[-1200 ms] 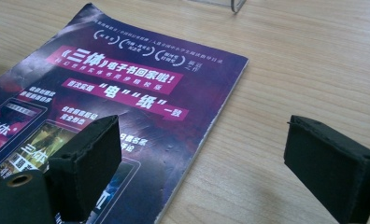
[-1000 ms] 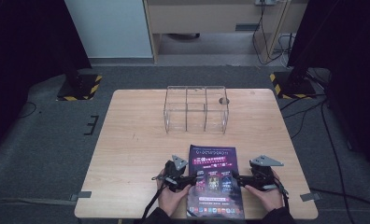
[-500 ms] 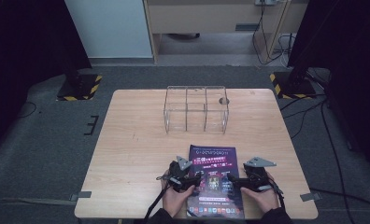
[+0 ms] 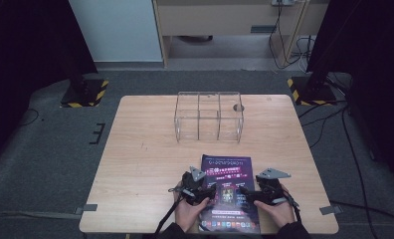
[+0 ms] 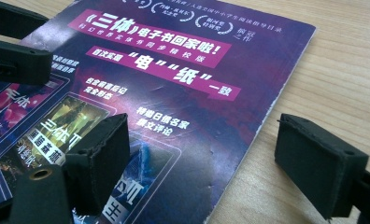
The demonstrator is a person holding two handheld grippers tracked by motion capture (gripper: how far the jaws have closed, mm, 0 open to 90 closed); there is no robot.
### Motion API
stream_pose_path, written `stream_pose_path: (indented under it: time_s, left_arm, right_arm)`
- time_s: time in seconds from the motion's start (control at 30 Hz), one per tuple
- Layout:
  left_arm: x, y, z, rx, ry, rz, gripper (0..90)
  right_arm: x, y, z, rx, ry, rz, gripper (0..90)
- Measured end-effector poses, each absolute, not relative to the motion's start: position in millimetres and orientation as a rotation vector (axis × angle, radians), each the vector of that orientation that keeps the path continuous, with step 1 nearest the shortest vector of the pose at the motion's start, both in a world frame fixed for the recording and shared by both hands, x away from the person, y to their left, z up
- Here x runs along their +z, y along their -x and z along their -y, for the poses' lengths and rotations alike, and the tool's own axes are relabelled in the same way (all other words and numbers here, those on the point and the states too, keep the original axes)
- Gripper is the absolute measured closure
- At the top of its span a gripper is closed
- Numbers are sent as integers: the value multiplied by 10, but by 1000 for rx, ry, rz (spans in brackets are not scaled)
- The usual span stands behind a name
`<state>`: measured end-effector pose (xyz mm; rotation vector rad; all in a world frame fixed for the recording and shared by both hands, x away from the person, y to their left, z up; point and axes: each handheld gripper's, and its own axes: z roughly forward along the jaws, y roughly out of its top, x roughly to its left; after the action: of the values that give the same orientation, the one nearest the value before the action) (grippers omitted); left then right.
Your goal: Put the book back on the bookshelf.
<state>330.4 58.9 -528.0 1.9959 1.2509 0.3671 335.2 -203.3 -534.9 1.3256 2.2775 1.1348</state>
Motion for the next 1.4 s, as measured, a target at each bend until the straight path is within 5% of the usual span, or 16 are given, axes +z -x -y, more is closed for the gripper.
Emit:
stream_pose_path:
  time_s: [0.43, 1.1, 1.4]
  left_arm:
    - [-5308, -3315, -559, 386, -1981, -1243, 272]
    - [-5278, -3287, -702, 312, -1853, -1294, 448]
    - [-5169, -3203, -730, 263, -1775, -1184, 482]
  right_arm:
    - [-5364, -3339, 1987, 1148, -1295, -2282, 182]
    - [-5366, -3335, 1975, 1148, -1267, -2307, 170]
    - [-5366, -3338, 1979, 1154, -1271, -2305, 172]
